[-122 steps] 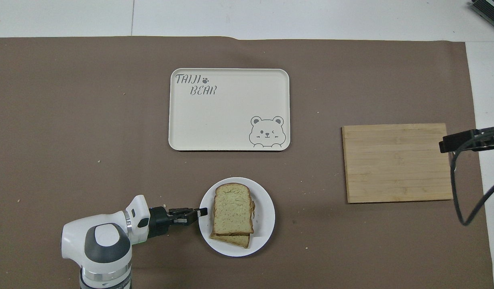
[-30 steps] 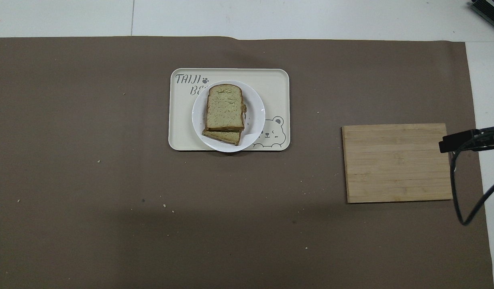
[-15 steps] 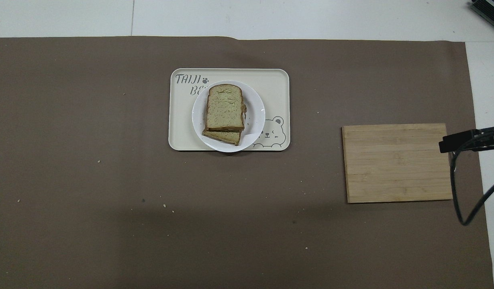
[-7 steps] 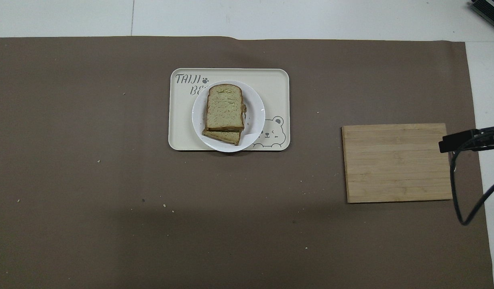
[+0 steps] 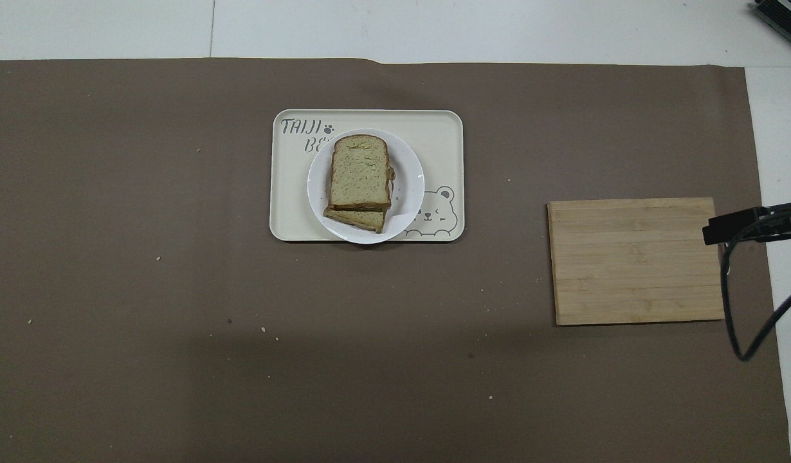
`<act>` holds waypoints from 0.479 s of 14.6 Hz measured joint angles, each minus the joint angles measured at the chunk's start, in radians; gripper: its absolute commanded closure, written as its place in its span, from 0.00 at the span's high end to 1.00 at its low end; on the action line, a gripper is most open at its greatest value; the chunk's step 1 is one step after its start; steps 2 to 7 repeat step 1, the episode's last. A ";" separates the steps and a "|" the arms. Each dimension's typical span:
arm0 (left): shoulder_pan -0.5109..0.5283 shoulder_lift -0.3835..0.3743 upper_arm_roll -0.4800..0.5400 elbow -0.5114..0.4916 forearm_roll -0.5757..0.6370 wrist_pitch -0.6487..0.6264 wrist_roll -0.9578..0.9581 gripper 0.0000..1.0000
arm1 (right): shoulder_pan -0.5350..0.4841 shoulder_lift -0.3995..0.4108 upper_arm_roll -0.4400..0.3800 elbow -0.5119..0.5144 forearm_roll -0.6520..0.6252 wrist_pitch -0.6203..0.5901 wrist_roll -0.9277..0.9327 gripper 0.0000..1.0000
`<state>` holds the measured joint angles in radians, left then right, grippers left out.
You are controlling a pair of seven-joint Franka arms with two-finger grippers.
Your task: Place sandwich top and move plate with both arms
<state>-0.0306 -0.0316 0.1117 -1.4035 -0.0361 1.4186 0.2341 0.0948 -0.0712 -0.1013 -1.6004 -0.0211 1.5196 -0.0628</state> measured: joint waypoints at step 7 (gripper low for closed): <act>0.000 0.000 0.001 0.000 0.000 0.000 -0.001 1.00 | 0.000 0.000 0.000 0.000 0.000 0.000 0.000 1.00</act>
